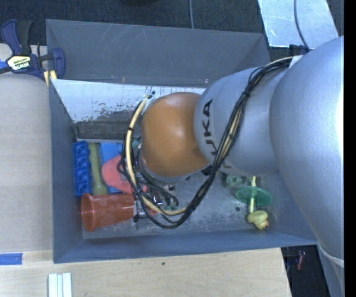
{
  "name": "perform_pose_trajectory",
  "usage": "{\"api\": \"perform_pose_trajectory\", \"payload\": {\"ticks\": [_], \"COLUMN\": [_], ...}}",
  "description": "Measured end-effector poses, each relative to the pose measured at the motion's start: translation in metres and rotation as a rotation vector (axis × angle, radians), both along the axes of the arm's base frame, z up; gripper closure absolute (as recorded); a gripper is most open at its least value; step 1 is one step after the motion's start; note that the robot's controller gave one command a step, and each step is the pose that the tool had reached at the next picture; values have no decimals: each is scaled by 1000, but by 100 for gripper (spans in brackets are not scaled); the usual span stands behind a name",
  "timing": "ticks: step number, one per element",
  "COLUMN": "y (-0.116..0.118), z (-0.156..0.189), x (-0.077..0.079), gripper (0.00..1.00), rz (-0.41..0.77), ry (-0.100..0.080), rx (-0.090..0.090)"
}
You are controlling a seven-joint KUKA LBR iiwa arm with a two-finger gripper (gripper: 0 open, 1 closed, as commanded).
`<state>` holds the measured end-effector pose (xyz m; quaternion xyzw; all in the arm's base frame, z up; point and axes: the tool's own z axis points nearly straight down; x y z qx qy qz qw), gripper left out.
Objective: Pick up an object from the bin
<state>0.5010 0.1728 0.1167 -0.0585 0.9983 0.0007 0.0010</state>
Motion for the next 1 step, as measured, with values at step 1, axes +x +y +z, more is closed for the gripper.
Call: {"api": "perform_pose_trajectory", "payload": {"ticks": [1], "y": [-4], "z": [-21], "x": [2], "gripper": [0], "rz": [-134], "ry": [-2], "rx": [1]}}
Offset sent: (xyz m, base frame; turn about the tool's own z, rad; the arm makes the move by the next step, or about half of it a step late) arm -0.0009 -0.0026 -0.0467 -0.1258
